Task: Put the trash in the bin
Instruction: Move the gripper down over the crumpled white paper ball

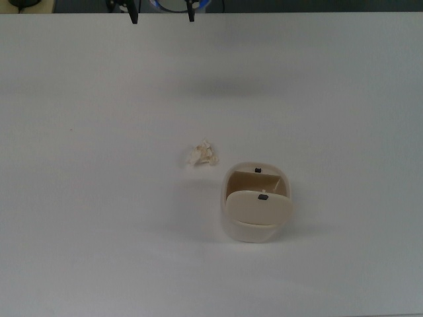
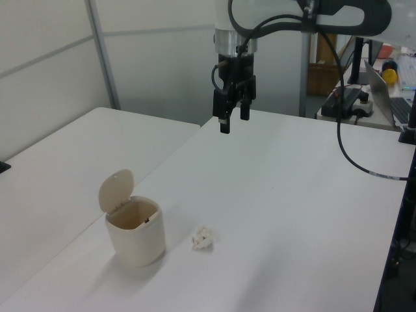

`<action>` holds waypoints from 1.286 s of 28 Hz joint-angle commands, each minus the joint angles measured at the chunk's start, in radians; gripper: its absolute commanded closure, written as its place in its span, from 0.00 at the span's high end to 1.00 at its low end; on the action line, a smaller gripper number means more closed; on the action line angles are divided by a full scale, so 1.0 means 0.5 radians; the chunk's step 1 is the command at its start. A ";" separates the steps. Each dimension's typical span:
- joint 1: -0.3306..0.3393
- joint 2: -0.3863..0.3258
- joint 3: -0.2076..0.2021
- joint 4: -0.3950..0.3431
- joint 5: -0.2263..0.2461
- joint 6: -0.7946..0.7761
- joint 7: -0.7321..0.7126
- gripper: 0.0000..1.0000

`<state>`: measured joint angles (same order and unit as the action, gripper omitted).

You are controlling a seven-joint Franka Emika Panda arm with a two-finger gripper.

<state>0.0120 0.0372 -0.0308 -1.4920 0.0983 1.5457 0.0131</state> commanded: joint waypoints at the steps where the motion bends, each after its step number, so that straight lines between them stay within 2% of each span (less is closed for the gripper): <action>1: 0.076 0.109 0.015 -0.113 -0.055 0.278 0.023 1.00; 5: 0.080 0.131 0.016 -0.259 -0.055 0.485 0.026 1.00; 6: 0.086 0.180 0.016 -0.304 -0.055 0.577 0.035 1.00; 9: 0.117 0.284 0.016 -0.314 -0.074 0.706 0.118 1.00; 10: 0.129 0.327 0.016 -0.311 -0.101 0.740 0.155 1.00; 11: 0.151 0.403 0.016 -0.308 -0.180 0.804 0.213 1.00; 12: 0.163 0.441 0.016 -0.311 -0.221 0.832 0.234 1.00; 16: 0.215 0.591 0.016 -0.311 -0.301 0.979 0.326 1.00; 27: 0.264 0.760 0.016 -0.348 -0.466 1.066 0.367 1.00; 32: 0.289 0.769 0.016 -0.427 -0.500 1.173 0.416 1.00; 33: 0.295 0.772 0.016 -0.458 -0.552 1.185 0.440 1.00; 36: 0.338 0.779 0.016 -0.495 -0.617 1.222 0.507 1.00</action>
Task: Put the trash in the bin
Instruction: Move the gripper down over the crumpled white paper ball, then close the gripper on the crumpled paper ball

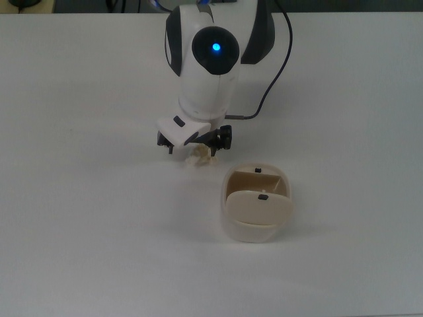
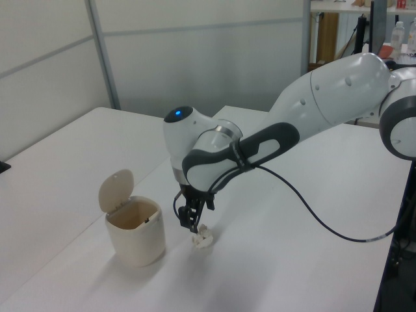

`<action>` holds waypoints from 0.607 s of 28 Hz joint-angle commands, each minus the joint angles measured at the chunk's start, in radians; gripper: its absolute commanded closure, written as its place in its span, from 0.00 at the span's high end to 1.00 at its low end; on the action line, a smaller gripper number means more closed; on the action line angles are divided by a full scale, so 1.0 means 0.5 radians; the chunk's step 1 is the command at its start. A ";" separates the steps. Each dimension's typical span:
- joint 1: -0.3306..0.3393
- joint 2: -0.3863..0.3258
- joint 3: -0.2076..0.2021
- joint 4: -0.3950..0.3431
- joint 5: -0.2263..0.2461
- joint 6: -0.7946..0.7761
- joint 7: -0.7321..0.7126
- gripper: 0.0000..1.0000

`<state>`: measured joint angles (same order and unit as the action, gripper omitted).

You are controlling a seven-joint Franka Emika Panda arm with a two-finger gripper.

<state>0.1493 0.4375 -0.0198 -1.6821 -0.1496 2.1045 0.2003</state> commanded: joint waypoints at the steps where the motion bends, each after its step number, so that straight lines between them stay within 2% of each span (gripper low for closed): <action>1: 0.072 -0.019 -0.006 -0.127 -0.133 0.117 0.155 1.00; 8: 0.088 -0.013 -0.006 -0.210 -0.179 0.175 0.185 1.00; 11: 0.088 -0.010 -0.006 -0.210 -0.182 0.178 0.185 0.88; 13: 0.085 0.005 -0.006 -0.207 -0.185 0.178 0.185 0.75; 14: 0.088 0.008 -0.006 -0.207 -0.198 0.178 0.185 0.54; 17: 0.088 0.008 -0.006 -0.207 -0.213 0.175 0.185 0.16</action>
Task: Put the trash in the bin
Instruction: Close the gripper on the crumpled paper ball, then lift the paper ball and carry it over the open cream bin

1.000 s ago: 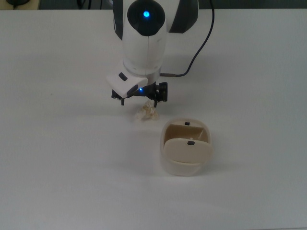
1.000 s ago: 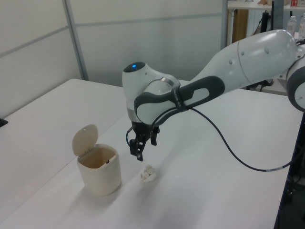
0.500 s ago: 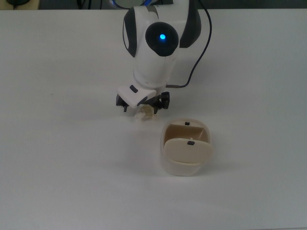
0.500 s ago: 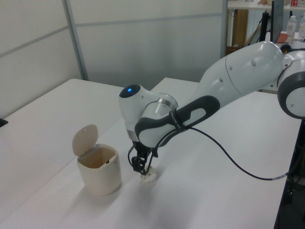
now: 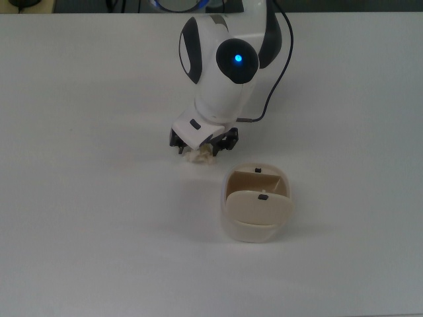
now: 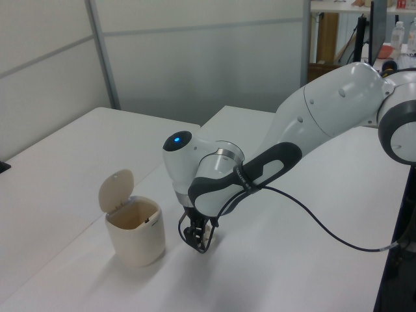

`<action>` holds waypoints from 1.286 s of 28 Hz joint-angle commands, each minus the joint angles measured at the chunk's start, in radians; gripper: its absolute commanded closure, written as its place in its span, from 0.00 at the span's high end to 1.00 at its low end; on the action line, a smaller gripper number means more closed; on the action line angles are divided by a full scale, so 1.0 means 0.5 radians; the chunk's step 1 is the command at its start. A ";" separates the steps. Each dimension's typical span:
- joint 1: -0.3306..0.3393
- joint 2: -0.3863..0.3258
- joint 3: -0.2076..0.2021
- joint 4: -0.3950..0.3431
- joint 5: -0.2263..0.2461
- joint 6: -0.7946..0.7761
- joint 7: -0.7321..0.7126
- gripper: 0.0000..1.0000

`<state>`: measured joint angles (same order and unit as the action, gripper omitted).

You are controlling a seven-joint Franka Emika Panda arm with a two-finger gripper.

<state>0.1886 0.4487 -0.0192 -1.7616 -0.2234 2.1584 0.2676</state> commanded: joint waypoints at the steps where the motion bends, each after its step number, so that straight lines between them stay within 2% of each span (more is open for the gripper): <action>1: 0.009 -0.014 -0.005 -0.045 -0.065 0.067 0.051 0.05; 2: 0.009 -0.014 -0.008 -0.045 -0.065 0.067 0.051 0.00; 13: 0.009 -0.066 -0.004 -0.023 -0.062 0.043 0.078 0.00; 22: 0.006 -0.360 0.002 0.056 -0.026 -0.172 0.057 0.00; 25: 0.006 -0.452 0.005 0.075 0.020 -0.212 0.042 0.00; 27: 0.006 -0.508 0.002 0.124 0.109 -0.245 -0.001 0.00; 32: 0.006 -0.483 0.002 0.326 0.180 -0.285 0.011 0.00; 36: 0.006 -0.456 0.005 0.366 0.205 -0.255 0.078 0.00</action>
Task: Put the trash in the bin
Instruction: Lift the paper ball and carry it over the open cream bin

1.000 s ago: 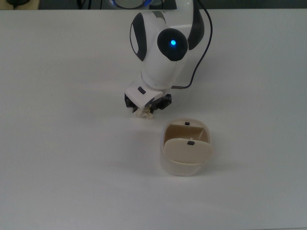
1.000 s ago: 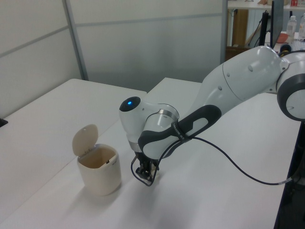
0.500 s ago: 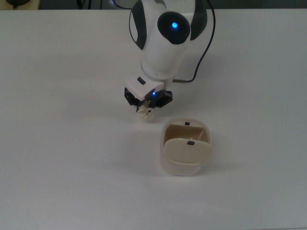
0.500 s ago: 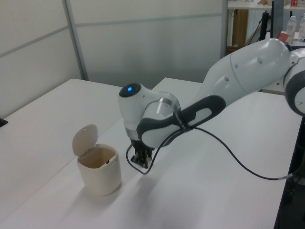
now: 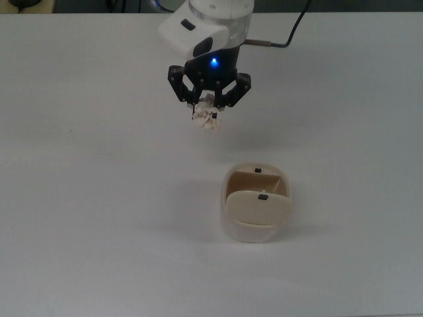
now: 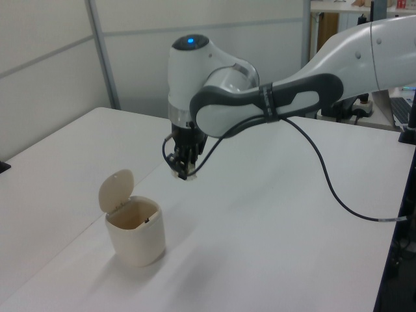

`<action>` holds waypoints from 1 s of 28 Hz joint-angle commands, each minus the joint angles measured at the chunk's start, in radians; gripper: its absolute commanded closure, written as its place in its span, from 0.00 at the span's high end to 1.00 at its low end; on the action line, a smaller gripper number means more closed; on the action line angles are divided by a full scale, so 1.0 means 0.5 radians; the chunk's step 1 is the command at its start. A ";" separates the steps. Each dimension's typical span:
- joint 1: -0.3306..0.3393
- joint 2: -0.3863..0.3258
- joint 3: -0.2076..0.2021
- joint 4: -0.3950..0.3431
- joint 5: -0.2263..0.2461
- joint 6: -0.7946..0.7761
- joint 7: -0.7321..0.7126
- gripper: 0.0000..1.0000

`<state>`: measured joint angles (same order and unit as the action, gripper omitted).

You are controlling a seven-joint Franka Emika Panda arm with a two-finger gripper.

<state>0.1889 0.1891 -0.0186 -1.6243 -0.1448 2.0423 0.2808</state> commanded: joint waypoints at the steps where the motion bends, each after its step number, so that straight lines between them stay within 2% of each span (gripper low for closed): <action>1: 0.009 0.100 0.007 0.113 0.029 -0.013 0.125 0.00; 4: 0.012 0.174 0.034 0.229 0.020 0.045 0.239 0.00; 9: 0.070 0.297 0.053 0.267 -0.029 0.225 0.423 0.00; 10: 0.091 0.312 0.053 0.267 -0.057 0.284 0.469 0.00; 11: 0.122 0.346 0.053 0.267 -0.139 0.381 0.582 0.00; 13: 0.122 0.373 0.053 0.267 -0.225 0.447 0.690 0.00; 16: 0.147 0.425 0.053 0.276 -0.324 0.514 0.809 0.00; 19: 0.171 0.468 0.053 0.300 -0.352 0.536 0.871 0.18; 20: 0.174 0.487 0.053 0.309 -0.355 0.539 0.892 0.30; 21: 0.174 0.505 0.053 0.322 -0.358 0.539 0.917 0.51; 22: 0.178 0.548 0.050 0.349 -0.379 0.536 0.978 1.00; 25: 0.184 0.570 0.053 0.356 -0.453 0.533 1.034 1.00; 28: 0.190 0.570 0.053 0.352 -0.468 0.533 1.055 1.00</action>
<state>0.2743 0.4477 0.0125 -1.4836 -0.3477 2.3030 0.7650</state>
